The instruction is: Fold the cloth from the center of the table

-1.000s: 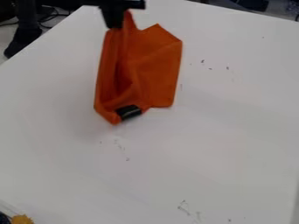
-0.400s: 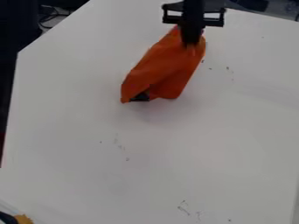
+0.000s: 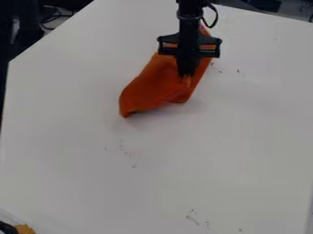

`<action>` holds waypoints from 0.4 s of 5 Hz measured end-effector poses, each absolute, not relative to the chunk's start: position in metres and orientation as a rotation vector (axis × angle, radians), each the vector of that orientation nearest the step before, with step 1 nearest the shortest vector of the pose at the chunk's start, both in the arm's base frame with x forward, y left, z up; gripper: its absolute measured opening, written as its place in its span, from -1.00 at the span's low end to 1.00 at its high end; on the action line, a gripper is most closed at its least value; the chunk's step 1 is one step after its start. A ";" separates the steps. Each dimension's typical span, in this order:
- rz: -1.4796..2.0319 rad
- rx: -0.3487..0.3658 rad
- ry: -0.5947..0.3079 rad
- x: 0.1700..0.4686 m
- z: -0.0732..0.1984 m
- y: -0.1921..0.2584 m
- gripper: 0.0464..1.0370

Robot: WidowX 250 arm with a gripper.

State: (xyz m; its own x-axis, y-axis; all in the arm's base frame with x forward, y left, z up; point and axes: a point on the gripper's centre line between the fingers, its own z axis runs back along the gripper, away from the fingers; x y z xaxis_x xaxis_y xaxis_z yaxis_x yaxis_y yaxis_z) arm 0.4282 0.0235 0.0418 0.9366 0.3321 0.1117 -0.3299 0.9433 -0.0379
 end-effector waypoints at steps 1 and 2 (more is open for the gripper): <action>0.295 0.031 -0.096 0.424 0.043 0.017 -0.44; 0.284 0.052 -0.118 0.429 0.048 0.018 0.13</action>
State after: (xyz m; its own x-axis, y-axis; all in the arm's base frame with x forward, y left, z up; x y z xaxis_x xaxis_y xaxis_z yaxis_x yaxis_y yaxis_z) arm 0.4289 0.0183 0.0482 0.9530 0.2768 0.1230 -0.2829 0.9585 0.0345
